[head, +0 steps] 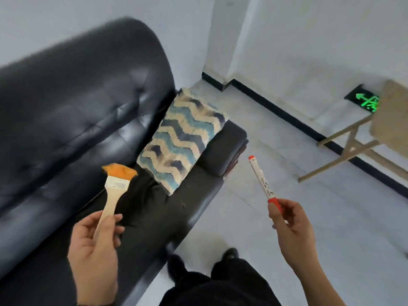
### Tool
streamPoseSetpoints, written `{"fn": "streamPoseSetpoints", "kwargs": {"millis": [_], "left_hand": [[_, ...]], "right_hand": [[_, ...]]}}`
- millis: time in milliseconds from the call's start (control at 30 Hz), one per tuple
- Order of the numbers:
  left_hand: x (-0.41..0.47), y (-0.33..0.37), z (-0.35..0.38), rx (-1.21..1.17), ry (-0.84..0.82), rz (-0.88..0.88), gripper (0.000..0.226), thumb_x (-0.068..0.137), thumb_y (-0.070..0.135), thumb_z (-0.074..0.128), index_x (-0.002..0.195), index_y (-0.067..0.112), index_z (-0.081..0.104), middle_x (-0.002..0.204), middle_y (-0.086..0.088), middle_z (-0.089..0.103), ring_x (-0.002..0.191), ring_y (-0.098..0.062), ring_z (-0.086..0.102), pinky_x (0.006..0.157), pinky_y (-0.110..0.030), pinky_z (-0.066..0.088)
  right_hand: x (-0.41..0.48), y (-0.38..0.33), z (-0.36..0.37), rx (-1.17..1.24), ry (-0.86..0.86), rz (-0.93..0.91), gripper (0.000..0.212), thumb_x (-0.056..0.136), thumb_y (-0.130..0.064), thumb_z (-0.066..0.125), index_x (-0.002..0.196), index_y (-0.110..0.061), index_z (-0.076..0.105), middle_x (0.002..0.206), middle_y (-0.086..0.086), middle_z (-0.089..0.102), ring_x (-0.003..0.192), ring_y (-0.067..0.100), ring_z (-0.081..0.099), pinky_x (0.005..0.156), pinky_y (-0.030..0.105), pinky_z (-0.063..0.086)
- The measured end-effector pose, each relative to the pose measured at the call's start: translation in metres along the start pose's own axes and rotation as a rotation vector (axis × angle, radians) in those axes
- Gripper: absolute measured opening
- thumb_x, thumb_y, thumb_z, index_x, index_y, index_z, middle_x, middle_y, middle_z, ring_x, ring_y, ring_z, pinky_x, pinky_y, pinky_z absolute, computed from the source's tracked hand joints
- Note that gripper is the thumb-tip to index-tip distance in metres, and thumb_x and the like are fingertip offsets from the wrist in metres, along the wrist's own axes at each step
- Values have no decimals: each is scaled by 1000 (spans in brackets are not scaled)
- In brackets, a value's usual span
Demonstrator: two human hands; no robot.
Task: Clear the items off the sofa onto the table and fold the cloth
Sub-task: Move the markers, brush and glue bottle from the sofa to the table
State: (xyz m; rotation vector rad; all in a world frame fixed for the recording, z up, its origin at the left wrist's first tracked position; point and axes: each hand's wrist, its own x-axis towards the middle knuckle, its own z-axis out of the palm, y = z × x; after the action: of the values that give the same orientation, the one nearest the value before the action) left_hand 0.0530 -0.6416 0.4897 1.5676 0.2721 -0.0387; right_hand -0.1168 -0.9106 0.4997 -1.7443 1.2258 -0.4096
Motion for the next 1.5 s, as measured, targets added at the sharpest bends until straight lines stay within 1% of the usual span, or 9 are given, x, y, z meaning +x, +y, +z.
{"fn": "streamPoseSetpoints", "kwargs": {"millis": [200,333,467,633,700,867,1000,1233,1500], "left_hand": [[-43,18,93,54,-297,103,7,94,12,59,98,18,60,91,-4,69,70,-13,58,50,-13,45],[-105,19,165,58,-443,164,22,92,11,60,113,5,57,94,-10,67,70,-11,57,51,-13,45],[-191,8,229,80,-550,188,13,91,14,61,97,25,60,90,-6,67,71,-16,58,54,-18,47],[-292,-16,305,178,-728,243,20,93,13,59,93,33,58,93,-6,68,73,-15,60,51,-13,47],[-325,-20,335,227,-769,246,18,94,16,59,94,34,58,96,-3,68,77,-15,62,55,-16,50],[-388,-41,430,327,-885,265,12,94,17,57,101,27,56,95,1,67,81,-22,62,67,-33,50],[-423,-77,535,316,-913,178,19,94,12,57,95,31,57,93,1,69,77,-15,61,57,-18,51],[-514,-72,752,312,-1104,208,12,94,14,58,96,27,58,89,3,72,78,-18,64,62,-35,50],[-659,-80,948,299,-1379,201,9,94,8,58,99,16,59,92,-1,75,78,-15,62,61,-24,49]], "right_hand": [[-25,52,-104,200,296,71,12,91,-43,63,98,-34,62,93,-4,70,88,21,66,79,42,55],[-34,97,-178,334,451,89,10,92,-37,64,100,-31,63,95,-3,70,90,22,66,82,47,56],[-37,152,-260,381,527,126,10,92,-36,65,99,-30,64,91,-5,70,88,19,66,81,46,56],[-27,212,-352,412,635,198,6,94,-32,64,98,-28,63,91,-1,70,80,13,64,65,17,51],[-17,228,-383,426,677,231,7,94,-33,64,99,-27,63,90,-1,70,79,13,63,63,15,51],[40,270,-448,434,732,303,8,93,-33,65,98,-27,64,90,-2,70,80,13,64,63,15,51],[115,306,-504,406,769,347,9,93,-34,65,98,-27,63,89,-3,69,81,13,64,66,20,50],[231,326,-641,373,917,378,7,93,-35,64,98,-30,63,90,-1,71,80,16,65,70,31,54],[319,390,-781,424,1093,397,8,93,-31,64,100,-28,61,89,-2,69,72,11,62,62,22,52]]}}
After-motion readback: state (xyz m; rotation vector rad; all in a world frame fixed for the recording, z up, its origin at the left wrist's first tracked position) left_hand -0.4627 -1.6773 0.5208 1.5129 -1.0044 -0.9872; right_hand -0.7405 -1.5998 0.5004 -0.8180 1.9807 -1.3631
